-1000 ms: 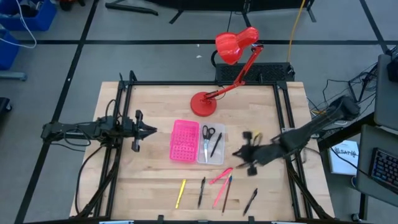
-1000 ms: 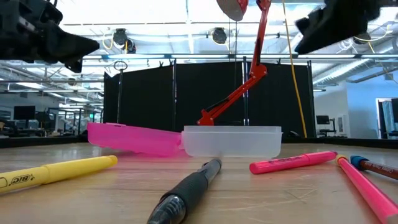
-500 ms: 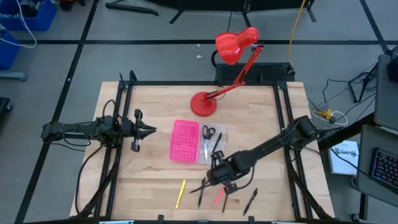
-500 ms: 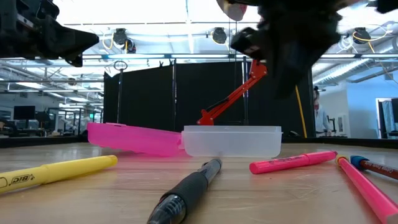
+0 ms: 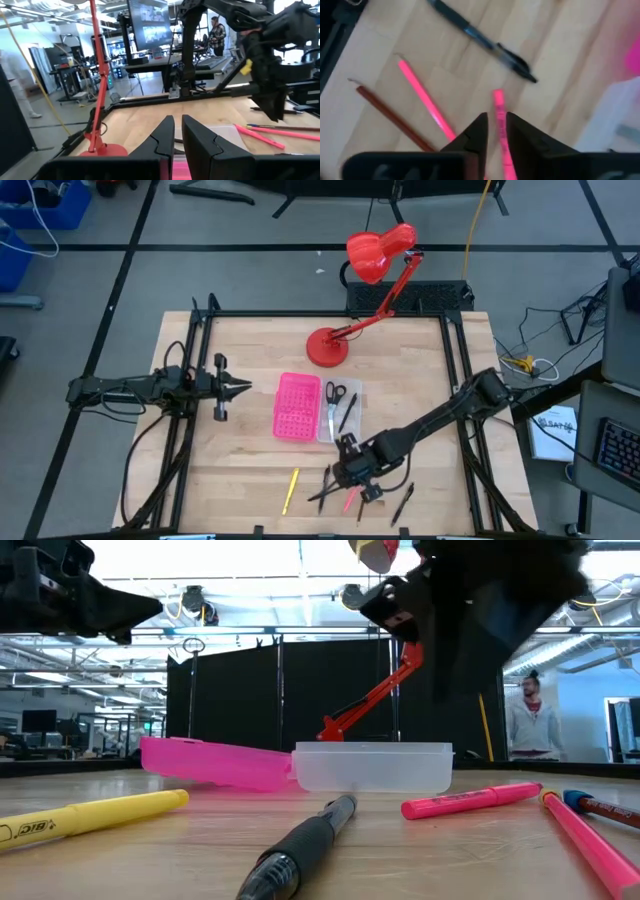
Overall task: Pick & place school supplies into a supply box
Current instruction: Put the pink pen into the pink supply box
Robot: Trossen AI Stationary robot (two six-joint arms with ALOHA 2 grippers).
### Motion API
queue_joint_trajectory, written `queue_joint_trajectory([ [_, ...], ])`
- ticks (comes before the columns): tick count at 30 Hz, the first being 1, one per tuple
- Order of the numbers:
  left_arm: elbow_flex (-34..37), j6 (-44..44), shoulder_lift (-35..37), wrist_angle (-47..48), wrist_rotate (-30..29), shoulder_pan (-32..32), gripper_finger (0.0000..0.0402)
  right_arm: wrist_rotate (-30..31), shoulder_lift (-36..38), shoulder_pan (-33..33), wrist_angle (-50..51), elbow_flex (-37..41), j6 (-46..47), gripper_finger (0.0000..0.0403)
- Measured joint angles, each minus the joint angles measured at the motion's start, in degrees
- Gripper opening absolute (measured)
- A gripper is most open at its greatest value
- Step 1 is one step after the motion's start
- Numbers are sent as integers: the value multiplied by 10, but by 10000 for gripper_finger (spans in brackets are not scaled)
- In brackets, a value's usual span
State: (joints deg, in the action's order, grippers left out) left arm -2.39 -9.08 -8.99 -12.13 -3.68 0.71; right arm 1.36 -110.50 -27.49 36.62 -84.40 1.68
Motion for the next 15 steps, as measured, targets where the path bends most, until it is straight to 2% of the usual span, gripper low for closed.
queue_joint_trajectory([
  [5, 0, 5, 0, 0, -14, 0, 44, 0, 0, -8, -30, 30, -6, 107],
  [15, 0, 5, 0, -1, -21, 0, 44, 3, 0, 5, -93, 92, -30, 141],
])
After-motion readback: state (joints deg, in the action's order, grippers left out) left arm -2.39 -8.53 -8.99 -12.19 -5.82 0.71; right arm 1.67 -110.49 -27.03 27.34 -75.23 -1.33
